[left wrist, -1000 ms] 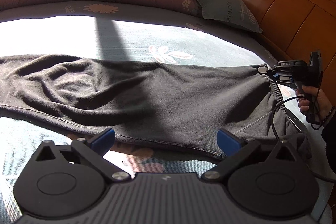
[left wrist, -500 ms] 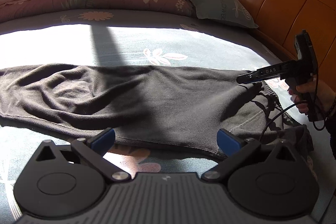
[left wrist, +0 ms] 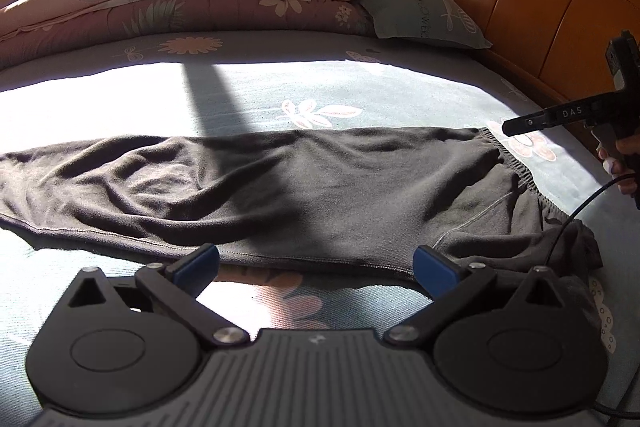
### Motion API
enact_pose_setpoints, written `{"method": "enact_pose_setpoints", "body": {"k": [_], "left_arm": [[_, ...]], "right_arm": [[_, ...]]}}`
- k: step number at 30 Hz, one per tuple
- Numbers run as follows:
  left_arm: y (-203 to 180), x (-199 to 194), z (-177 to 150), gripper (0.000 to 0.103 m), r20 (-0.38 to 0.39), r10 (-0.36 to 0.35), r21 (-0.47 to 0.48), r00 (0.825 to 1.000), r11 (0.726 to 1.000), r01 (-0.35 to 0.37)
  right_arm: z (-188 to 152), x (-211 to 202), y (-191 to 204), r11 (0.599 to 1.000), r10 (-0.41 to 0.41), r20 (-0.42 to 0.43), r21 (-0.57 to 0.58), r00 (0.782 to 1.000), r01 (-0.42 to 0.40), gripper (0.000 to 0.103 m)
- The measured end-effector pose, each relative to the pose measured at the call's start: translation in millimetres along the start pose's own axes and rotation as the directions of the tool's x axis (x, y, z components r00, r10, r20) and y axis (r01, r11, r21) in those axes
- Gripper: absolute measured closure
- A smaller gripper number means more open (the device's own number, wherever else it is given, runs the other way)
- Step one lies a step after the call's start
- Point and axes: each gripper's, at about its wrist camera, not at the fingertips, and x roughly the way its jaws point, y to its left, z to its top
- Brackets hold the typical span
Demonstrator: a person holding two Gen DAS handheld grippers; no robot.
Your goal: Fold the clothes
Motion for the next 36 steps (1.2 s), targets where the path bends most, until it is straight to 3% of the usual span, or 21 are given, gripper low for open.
{"method": "enact_pose_setpoints", "body": {"k": [5,12,16,21,25,28,31,36], "left_arm": [[-15,-18,-10,0.001,-0.006,-0.018,0.003,1.000,1.000,0.018],[-41,-52,-26,0.001,-0.026,-0.006,0.040,1.000,0.999,0.007],[-57,-66,-38,0.001,-0.041,-0.019,0.093,0.999,0.995,0.022],[-89,-64,-57,0.001,-0.079,-0.063,0.167,0.995,0.983,0.075],[-114,-48,-73,0.001,-0.132,-0.125,0.216,0.983,0.965,0.151],[-123,-28,-89,0.001,-0.219,-0.144,0.217,0.965,0.957,0.192],[-125,-12,-103,0.001,-0.286,-0.152,0.201,0.946,0.956,0.214],[-114,-14,-109,0.001,-0.253,-0.187,0.181,0.949,0.955,0.236]], "right_arm": [[-47,-57,19,0.998,0.061,-0.022,0.016,0.998,-0.061,0.037],[-125,-48,68,0.990,0.131,-0.119,0.067,0.984,-0.124,0.037],[-170,-54,74,0.984,0.105,-0.171,0.158,0.980,-0.078,0.037],[-204,-108,73,0.971,-0.007,-0.053,0.238,0.999,0.020,0.027],[-225,-109,75,0.966,-0.077,-0.079,0.241,0.994,0.094,0.026],[-238,-100,77,0.965,-0.101,-0.115,0.231,0.988,0.126,0.025],[-245,-101,78,0.964,-0.076,-0.084,0.248,0.994,0.095,0.014],[-251,-103,70,0.942,-0.018,-0.025,0.335,1.000,0.025,0.005]]}}
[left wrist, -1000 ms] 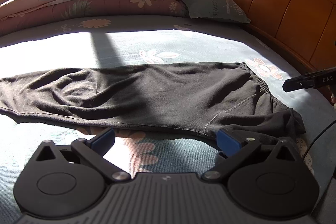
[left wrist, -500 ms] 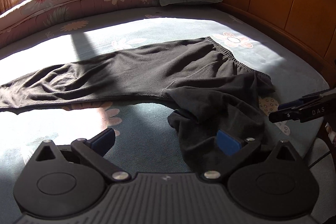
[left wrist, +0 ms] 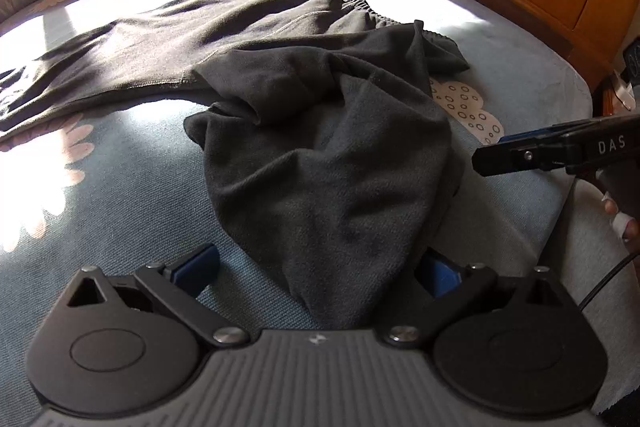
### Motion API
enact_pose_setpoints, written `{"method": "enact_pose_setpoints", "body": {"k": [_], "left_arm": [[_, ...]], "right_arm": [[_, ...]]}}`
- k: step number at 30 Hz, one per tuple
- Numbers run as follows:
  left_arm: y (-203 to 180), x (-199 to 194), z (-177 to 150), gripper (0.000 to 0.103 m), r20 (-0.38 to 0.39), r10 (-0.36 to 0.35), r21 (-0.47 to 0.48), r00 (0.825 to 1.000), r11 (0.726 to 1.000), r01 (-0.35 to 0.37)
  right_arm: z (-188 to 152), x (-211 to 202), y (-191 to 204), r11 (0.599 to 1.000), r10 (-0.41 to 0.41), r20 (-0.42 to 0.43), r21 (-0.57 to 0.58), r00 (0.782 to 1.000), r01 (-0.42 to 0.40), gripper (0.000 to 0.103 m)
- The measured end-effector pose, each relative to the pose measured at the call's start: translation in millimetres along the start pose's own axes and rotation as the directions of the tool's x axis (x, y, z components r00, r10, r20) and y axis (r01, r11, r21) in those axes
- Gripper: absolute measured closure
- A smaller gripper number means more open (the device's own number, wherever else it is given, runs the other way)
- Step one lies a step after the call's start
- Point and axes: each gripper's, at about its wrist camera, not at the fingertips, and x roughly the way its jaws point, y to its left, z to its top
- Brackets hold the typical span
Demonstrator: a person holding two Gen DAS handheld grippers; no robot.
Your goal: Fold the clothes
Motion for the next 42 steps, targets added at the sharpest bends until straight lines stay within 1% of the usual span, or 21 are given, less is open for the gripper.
{"method": "enact_pose_setpoints", "body": {"k": [1,2,4,6,8,10,11,14,18,20,22,24,26,28,30,33,35,37,39,42], "left_arm": [[2,-1,-1,0.001,0.007,-0.010,-0.010,1.000,1.000,0.010],[5,-2,-2,0.001,0.013,-0.016,-0.023,1.000,1.000,0.016],[5,-3,-2,0.001,0.015,-0.016,-0.032,1.000,0.999,0.016],[3,-2,-1,0.001,0.004,-0.002,-0.012,1.000,1.000,0.002],[-5,1,-1,0.001,-0.020,0.044,0.043,0.999,0.998,-0.043],[-18,6,-1,0.000,-0.039,0.108,0.120,0.993,0.988,-0.103],[-21,7,-1,0.000,-0.038,0.127,0.138,0.991,0.983,-0.121],[-19,7,1,0.001,-0.045,0.139,0.094,0.989,0.986,-0.134],[-23,3,-2,0.001,-0.007,0.214,0.114,0.977,0.971,-0.212],[-18,2,-1,0.001,0.009,0.254,0.088,0.967,0.963,-0.254],[-9,-6,5,0.001,0.048,0.273,0.030,0.961,0.961,-0.274],[0,-13,12,0.001,0.082,0.290,-0.016,0.953,0.957,-0.290],[6,-17,23,0.001,0.095,0.309,-0.018,0.946,0.951,-0.309],[8,-14,38,0.001,0.109,0.326,0.000,0.939,0.945,-0.328],[8,-8,55,0.001,0.116,0.321,0.024,0.940,0.945,-0.326],[-2,6,85,0.001,0.144,0.311,0.083,0.939,0.942,-0.325],[-13,16,106,0.001,0.168,0.289,0.119,0.943,0.943,-0.310],[-25,27,128,0.001,0.185,0.252,0.150,0.950,0.948,-0.281],[-37,42,150,0.001,0.187,0.202,0.189,0.961,0.953,-0.237],[-54,72,173,0.001,0.148,0.142,0.251,0.979,0.952,-0.176]], "right_arm": [[-1,0,-2,1.000,0.016,0.010,0.018,1.000,-0.016,0.001],[-2,0,-3,0.999,0.030,0.019,0.034,0.999,-0.031,0.000],[-2,0,-4,0.998,0.035,0.031,0.051,0.999,-0.037,0.000],[-2,0,-7,0.997,0.046,0.039,0.066,0.998,-0.049,0.000],[-2,-1,-11,0.993,0.065,0.051,0.098,0.997,-0.070,0.000],[-3,-2,-18,0.985,0.090,0.066,0.141,0.994,-0.099,0.000],[-3,-2,-21,0.980,0.103,0.074,0.162,0.992,-0.114,0.000],[-5,-3,-28,0.970,0.140,0.094,0.185,0.986,-0.155,0.000],[-10,-6,-38,0.952,0.190,0.137,0.217,0.972,-0.217,0.000],[-13,-7,-43,0.939,0.211,0.162,0.239,0.964,-0.246,0.000],[-15,-9,-43,0.937,0.216,0.170,0.241,0.961,-0.254,0.000],[-16,-9,-39,0.946,0.209,0.167,0.215,0.964,-0.242,0.000],[-17,-9,-35,0.955,0.201,0.163,0.189,0.966,-0.230,0.000],[-18,-9,-32,0.963,0.189,0.161,0.162,0.969,-0.215,0.000],[-19,-8,-28,0.971,0.175,0.158,0.133,0.972,-0.197,0.000],[-21,-8,-22,0.982,0.156,0.151,0.086,0.976,-0.170,0.000],[-22,-7,-18,0.987,0.141,0.147,0.053,0.979,-0.150,0.000],[-24,-7,-12,0.992,0.120,0.144,0.012,0.982,-0.123,0.000],[-27,-5,-4,0.995,0.091,0.137,-0.042,0.986,-0.086,0.000],[-31,-1,11,0.988,0.028,0.124,-0.155,0.992,-0.008,0.000]]}}
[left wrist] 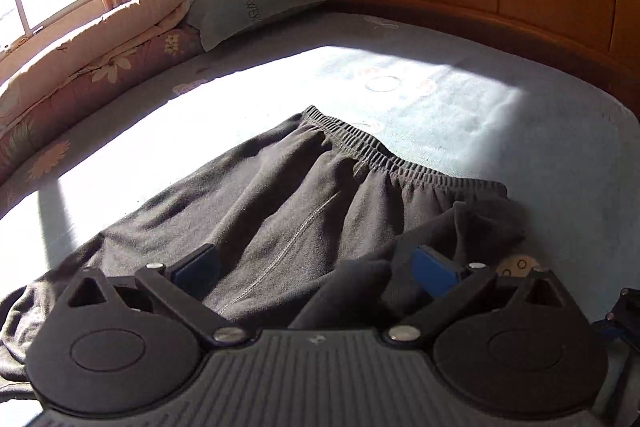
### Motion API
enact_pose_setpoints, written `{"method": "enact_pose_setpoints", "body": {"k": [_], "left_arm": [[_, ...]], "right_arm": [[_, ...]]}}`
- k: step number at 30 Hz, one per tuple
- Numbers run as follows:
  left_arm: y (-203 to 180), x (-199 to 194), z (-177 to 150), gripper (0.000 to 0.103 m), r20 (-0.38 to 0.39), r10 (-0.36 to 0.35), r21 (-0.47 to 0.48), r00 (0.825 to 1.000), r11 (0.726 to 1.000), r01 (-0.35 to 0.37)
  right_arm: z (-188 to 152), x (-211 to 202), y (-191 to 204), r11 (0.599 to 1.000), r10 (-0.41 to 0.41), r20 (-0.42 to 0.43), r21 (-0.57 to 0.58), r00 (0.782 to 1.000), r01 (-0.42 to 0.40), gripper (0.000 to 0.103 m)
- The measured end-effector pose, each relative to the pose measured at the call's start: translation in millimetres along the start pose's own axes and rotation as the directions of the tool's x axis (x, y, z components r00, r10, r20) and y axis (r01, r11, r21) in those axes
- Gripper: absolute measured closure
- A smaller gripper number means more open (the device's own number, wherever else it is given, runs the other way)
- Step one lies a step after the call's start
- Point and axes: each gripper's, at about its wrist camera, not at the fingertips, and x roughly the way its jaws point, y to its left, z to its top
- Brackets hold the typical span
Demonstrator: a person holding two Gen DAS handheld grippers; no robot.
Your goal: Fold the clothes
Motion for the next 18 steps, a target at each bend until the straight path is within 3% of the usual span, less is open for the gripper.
{"method": "enact_pose_setpoints", "body": {"k": [4,7,13,18], "left_arm": [[-21,32,5,0.001,-0.069,-0.092,0.030,0.993,0.995,0.094],[-23,26,-3,0.001,-0.068,-0.124,0.027,0.990,0.992,0.126],[8,-32,-7,0.001,-0.004,-0.165,-0.025,0.986,0.986,0.164],[42,-90,-27,0.001,0.043,-0.133,-0.059,0.990,0.989,0.135]], "right_arm": [[-8,11,29,0.967,-0.127,-0.029,-0.225,0.991,0.118,0.000],[-9,12,29,0.970,-0.139,-0.017,-0.203,0.990,0.132,0.000],[6,3,31,0.977,-0.147,-0.015,-0.157,0.989,0.142,0.000],[27,-16,59,0.954,-0.074,0.079,-0.283,0.994,0.094,0.000]]}}
